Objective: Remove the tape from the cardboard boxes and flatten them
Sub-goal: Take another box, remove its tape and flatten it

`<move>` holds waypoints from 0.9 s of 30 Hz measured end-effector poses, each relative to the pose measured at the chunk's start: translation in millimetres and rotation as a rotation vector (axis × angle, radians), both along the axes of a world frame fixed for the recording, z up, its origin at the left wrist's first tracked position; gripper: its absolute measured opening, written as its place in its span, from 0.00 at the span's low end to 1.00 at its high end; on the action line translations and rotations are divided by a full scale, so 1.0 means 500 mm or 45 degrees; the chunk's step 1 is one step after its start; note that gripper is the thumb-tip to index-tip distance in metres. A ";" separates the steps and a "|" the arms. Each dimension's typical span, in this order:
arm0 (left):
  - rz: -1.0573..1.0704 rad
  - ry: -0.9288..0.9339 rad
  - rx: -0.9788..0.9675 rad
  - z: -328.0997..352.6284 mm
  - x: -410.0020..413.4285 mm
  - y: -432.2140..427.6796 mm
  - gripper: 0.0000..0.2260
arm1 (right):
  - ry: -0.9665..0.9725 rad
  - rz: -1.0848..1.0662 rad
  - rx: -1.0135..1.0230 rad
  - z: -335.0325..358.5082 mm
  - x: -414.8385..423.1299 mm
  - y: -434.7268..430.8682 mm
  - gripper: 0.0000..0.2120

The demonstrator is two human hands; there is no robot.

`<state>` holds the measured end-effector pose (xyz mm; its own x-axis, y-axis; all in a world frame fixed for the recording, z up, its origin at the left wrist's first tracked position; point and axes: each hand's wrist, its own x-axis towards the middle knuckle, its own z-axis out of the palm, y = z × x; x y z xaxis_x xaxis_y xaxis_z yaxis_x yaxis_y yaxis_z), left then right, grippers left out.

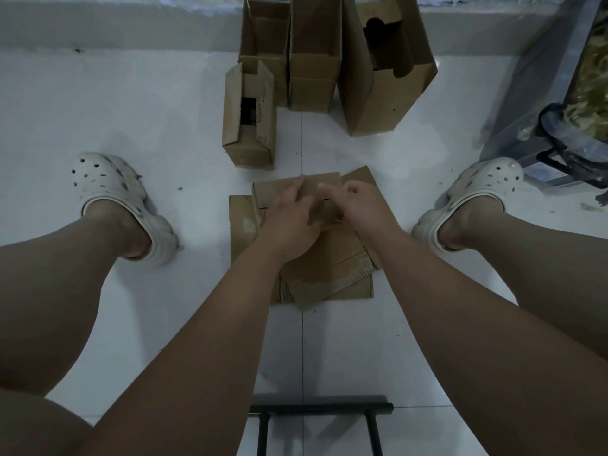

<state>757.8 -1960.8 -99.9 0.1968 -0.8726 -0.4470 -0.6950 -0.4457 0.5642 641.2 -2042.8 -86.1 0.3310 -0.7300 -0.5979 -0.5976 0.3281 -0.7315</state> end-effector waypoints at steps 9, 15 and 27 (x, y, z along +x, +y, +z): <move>-0.028 -0.078 -0.010 -0.014 -0.008 0.006 0.18 | 0.041 -0.052 -0.152 -0.007 0.009 -0.020 0.20; -0.165 -0.198 0.010 -0.013 0.000 -0.001 0.20 | 0.150 -0.158 -0.063 -0.027 0.013 -0.013 0.30; -0.114 -0.481 -0.135 -0.024 -0.022 0.017 0.25 | 0.072 -0.269 -0.177 -0.039 0.013 -0.013 0.19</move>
